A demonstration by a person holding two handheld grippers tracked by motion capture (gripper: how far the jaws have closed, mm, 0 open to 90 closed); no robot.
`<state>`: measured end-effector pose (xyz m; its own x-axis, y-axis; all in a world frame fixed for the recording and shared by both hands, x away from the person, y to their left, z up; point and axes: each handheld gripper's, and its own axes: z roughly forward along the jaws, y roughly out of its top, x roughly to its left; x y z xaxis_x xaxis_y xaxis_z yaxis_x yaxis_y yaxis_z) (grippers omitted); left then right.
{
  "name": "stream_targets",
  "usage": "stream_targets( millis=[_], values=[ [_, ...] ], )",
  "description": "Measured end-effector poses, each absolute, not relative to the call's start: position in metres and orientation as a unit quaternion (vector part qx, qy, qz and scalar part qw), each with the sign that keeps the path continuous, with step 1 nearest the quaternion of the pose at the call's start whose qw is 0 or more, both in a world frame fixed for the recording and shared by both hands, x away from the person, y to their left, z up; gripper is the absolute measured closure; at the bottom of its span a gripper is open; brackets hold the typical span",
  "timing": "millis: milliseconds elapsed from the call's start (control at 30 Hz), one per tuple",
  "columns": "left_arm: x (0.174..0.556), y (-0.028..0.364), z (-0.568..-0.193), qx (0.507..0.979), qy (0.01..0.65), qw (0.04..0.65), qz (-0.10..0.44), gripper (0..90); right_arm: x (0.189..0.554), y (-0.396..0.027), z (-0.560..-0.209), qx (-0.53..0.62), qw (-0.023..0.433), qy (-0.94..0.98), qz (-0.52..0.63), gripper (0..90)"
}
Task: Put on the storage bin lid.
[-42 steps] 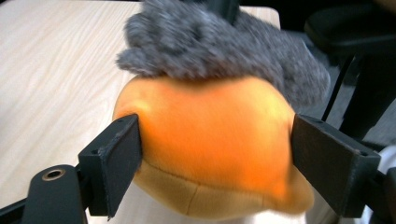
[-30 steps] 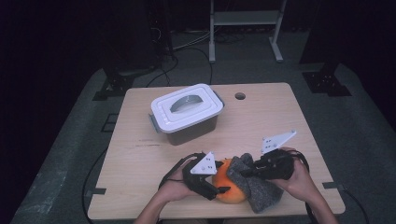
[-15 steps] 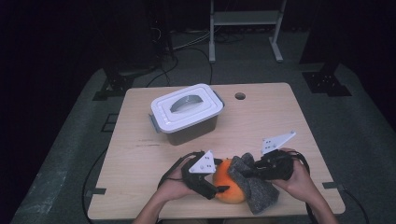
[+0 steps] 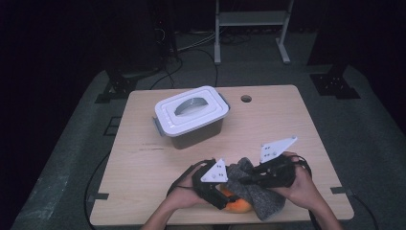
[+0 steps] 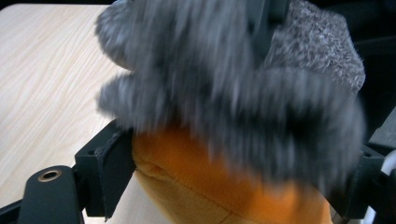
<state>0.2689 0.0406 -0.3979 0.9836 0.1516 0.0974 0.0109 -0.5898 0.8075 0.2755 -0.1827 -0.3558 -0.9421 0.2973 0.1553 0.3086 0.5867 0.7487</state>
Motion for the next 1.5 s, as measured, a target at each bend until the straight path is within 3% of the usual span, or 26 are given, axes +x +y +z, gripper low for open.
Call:
stream_targets(
  millis=[400,833,1067,1333,1500],
  values=[
    [0.284,0.058,-0.401,0.893,0.073,0.439,0.066,16.0,0.299,-0.215,-0.385,-0.228,0.051,-0.867,-0.440,76.8],
    [0.285,0.064,-0.401,0.903,0.073,0.419,0.063,14.5,0.288,-0.186,-0.387,-0.199,0.038,-0.876,-0.438,76.5],
    [0.290,0.072,-0.406,0.899,0.087,0.427,0.039,14.6,0.293,-0.202,-0.391,-0.213,0.050,-0.880,-0.422,76.5],
    [0.288,0.061,-0.412,0.911,0.091,0.401,0.009,4.5,0.291,-0.195,-0.395,-0.207,0.064,-0.880,-0.423,76.3],
    [0.285,0.064,-0.409,0.909,0.069,0.407,0.060,21.7,0.291,-0.194,-0.394,-0.206,0.057,-0.879,-0.427,76.6]
  ],
)
